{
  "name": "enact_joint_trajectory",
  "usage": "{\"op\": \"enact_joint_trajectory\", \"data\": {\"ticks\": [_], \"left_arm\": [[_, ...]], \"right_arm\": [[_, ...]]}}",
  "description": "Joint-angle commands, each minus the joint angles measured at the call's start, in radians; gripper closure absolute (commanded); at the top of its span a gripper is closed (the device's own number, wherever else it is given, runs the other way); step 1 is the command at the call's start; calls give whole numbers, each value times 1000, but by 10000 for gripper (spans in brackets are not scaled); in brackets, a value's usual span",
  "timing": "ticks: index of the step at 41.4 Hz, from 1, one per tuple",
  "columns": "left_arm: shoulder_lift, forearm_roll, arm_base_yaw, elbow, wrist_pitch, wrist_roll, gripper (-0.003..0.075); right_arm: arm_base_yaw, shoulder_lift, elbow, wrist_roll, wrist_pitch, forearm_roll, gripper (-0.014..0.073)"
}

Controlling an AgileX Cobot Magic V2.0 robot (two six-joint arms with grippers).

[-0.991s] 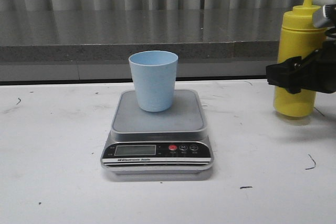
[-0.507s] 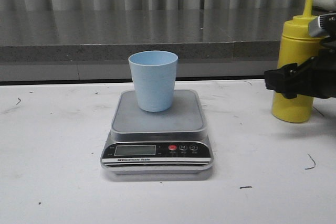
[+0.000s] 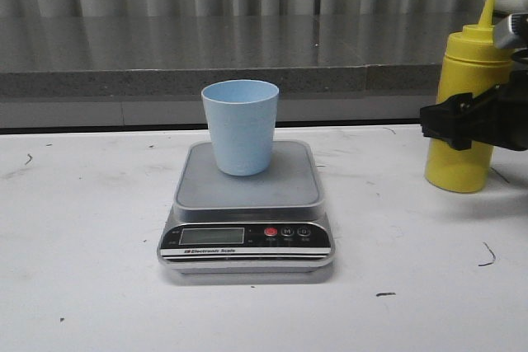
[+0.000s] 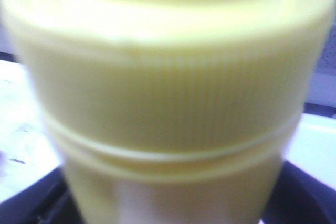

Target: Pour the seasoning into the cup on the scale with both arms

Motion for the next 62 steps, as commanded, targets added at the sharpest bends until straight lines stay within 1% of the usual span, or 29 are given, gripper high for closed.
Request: {"op": "enact_joint_trajectory", "data": {"ticks": [1,9,11,14,16,19,23,25,27,31,34,37,40,43,46,47,49,52,62], "left_arm": [[4,-4,0,-25,-72,-6,374],[4,-4,0,-25,-72,-6,374],[4,-4,0,-25,-72,-6,374],[4,-4,0,-25,-72,-6,374],[4,-4,0,-25,-72,-6,374],[4,-4,0,-25,-72,-6,374],[4,-4,0,-25,-72,-6,374],[4,-4,0,-25,-72,-6,374],[4,-4,0,-25,-72,-6,374],[4,-4,0,-25,-72,-6,374],[4,-4,0,-25,-72,-6,374],[4,-4,0,-25,-72,-6,374],[4,-4,0,-25,-72,-6,374],[4,-4,0,-25,-72,-6,374],[4,-4,0,-25,-72,-6,374],[4,-4,0,-25,-72,-6,374],[4,-4,0,-25,-72,-6,374],[4,-4,0,-25,-72,-6,374],[4,-4,0,-25,-72,-6,374]], "right_arm": [[-5,-101,22,5,-45,9,11],[-5,-211,96,20,96,9,11],[-4,-247,120,49,147,8,12],[4,-309,143,130,257,4,12],[17,-363,149,213,372,-7,12],[51,-447,149,295,557,-61,12],[119,-566,149,388,788,-157,12],[151,-614,145,436,887,-184,12],[189,-664,141,467,1021,-195,12],[256,-748,134,468,1200,-192,12],[311,-801,112,460,1369,-159,12],[356,-830,72,408,1513,-106,12],[381,-849,17,291,1640,-28,12],[378,-872,-32,178,1723,57,12],[376,-918,-68,81,1750,152,12],[376,-935,-73,67,1749,165,12],[376,-978,-79,47,1739,204,12],[376,-1049,-77,47,1727,210,12],[376,-1231,-77,47,1806,225,12]]}}
